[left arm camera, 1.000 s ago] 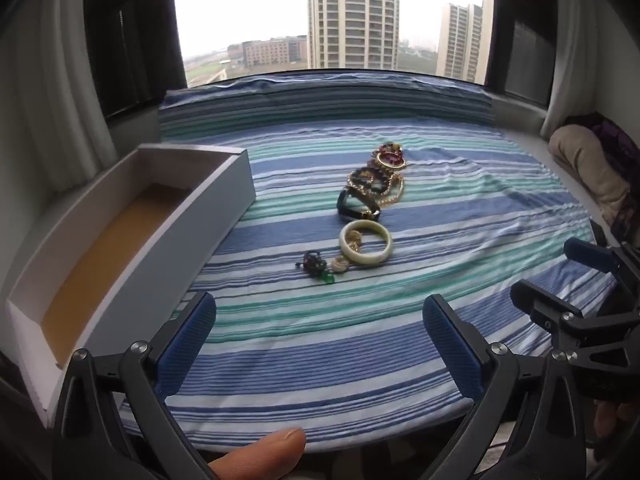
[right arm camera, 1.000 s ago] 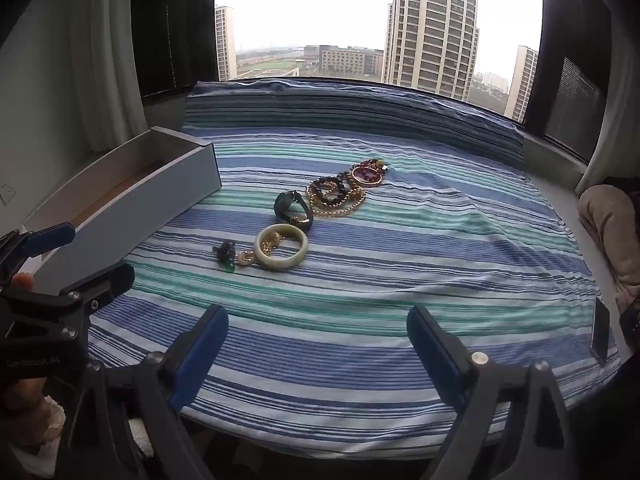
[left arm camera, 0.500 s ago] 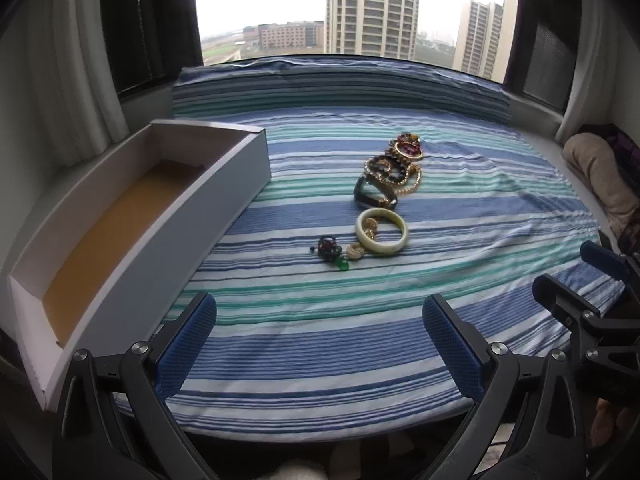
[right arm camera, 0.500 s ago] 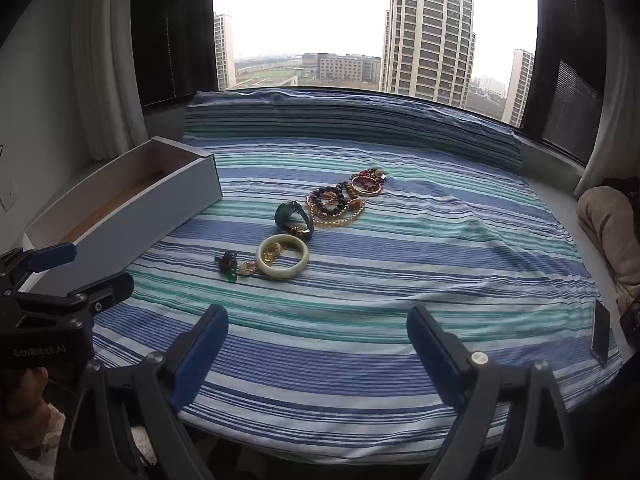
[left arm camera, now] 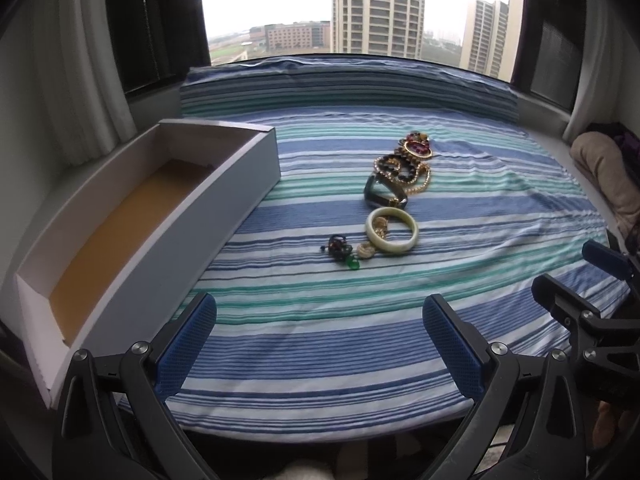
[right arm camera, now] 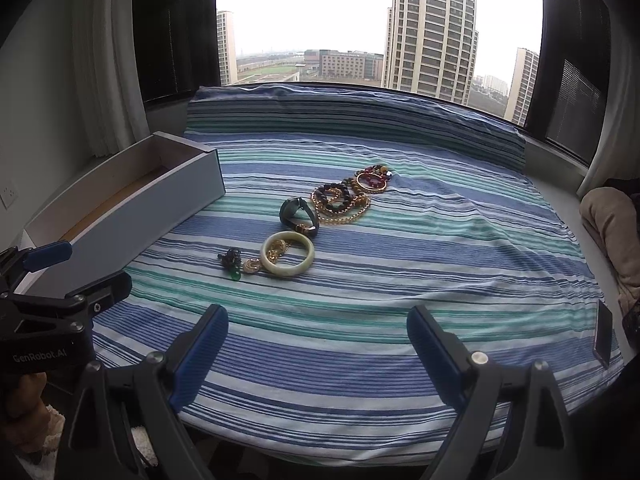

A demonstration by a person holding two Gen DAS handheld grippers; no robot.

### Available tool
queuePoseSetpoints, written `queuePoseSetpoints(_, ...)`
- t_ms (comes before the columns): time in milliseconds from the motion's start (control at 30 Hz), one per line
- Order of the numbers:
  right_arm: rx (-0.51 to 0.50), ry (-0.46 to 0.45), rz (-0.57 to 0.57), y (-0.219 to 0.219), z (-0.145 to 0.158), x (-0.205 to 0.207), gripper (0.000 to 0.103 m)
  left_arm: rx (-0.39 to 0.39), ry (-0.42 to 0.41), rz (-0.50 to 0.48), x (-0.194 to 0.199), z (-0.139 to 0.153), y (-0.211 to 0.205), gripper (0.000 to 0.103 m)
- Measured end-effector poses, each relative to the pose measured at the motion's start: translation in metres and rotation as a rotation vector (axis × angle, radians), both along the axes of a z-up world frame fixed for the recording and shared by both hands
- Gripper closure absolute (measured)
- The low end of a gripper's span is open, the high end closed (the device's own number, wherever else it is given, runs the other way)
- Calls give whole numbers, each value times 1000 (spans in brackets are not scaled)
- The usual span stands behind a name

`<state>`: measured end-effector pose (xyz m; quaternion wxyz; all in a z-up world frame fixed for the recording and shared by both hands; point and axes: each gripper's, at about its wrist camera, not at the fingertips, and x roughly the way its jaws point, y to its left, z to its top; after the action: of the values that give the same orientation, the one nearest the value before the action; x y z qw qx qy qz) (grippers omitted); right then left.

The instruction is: Organize jewelry

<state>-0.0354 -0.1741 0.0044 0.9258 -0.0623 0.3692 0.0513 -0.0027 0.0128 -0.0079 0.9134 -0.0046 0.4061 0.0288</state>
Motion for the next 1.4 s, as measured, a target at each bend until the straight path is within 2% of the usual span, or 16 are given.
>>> queuePoseSetpoints(1067,-5,-22,-8,-1,6,-3,10,14,7,11,0,-2,1,0)
queuePoseSetpoints(1400,11,-33,-13,-6,9,-4,10,21,-19,12,-3,4,0,0)
